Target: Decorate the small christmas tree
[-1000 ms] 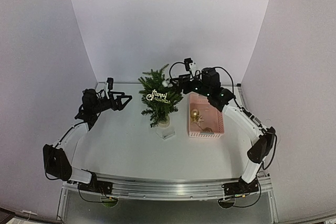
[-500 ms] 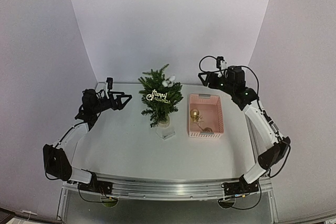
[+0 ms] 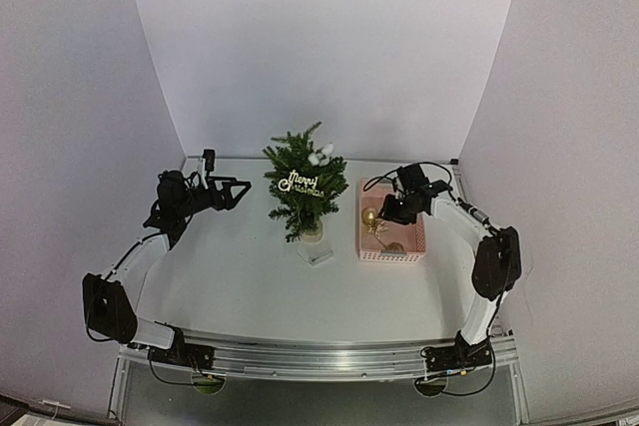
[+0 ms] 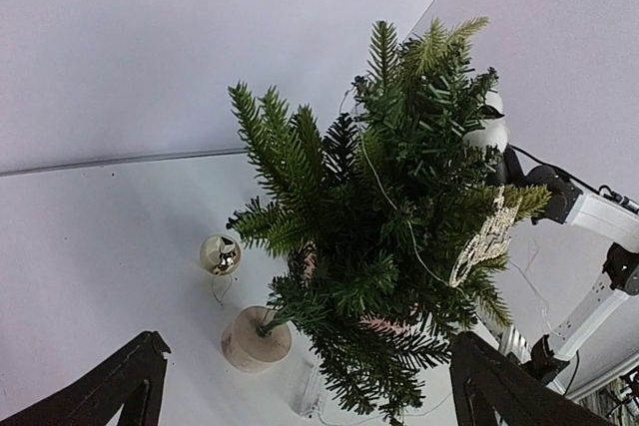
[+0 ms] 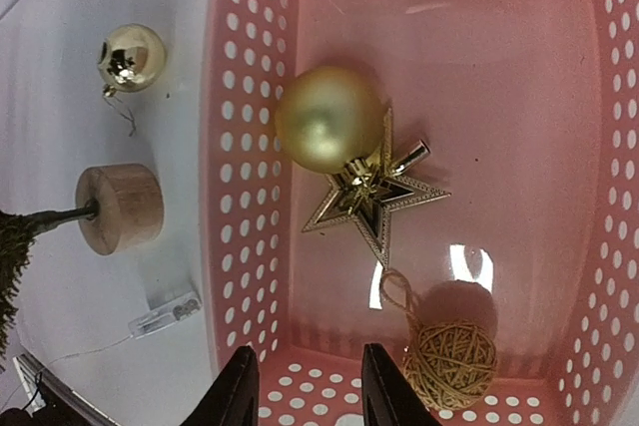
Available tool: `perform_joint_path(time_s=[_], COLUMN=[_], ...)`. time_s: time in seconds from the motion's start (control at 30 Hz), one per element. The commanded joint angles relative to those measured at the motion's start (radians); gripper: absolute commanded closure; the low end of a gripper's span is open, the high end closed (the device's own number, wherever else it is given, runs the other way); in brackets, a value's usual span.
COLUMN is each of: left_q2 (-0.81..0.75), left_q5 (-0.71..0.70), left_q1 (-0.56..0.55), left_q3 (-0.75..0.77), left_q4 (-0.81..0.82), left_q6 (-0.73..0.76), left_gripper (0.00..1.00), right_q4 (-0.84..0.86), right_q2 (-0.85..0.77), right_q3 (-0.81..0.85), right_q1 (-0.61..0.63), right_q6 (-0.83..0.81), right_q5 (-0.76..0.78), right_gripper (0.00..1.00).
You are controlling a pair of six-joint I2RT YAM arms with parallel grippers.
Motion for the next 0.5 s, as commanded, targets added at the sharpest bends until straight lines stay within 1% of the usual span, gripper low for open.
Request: perform_joint_path(time_s=[0.0,0.13,0.33,0.47], left_q2=[0.017,0.025,0.04,0.039], left_q5=[-0.01,-0.008,0.0,-0.001], left_q1=[0.005,0.005,0.005,0.005], left_q3=[0.015,0.021,0.028,0.026], left_q4=[0.015,0.017,0.018,0.021], left_q6=[0.0,0.0,-0.005,-0.005], left_gripper=[0.01,0.01,0.0,0.0], right_q4=[-0.027,-0.026,-0.025,-0.026], right_q2=[0.081,0.145,0.241,0.276], right_q3=[0.055,0.068,0.133,0.162], right_q1=[0.03,0.038,0.039,0.038], right_q6=[0.112,0.153,0.146,0.13], right_q5=[0.032,0.069,0.072,0.095], right_gripper=[0.66,0.65,0.67,0.75])
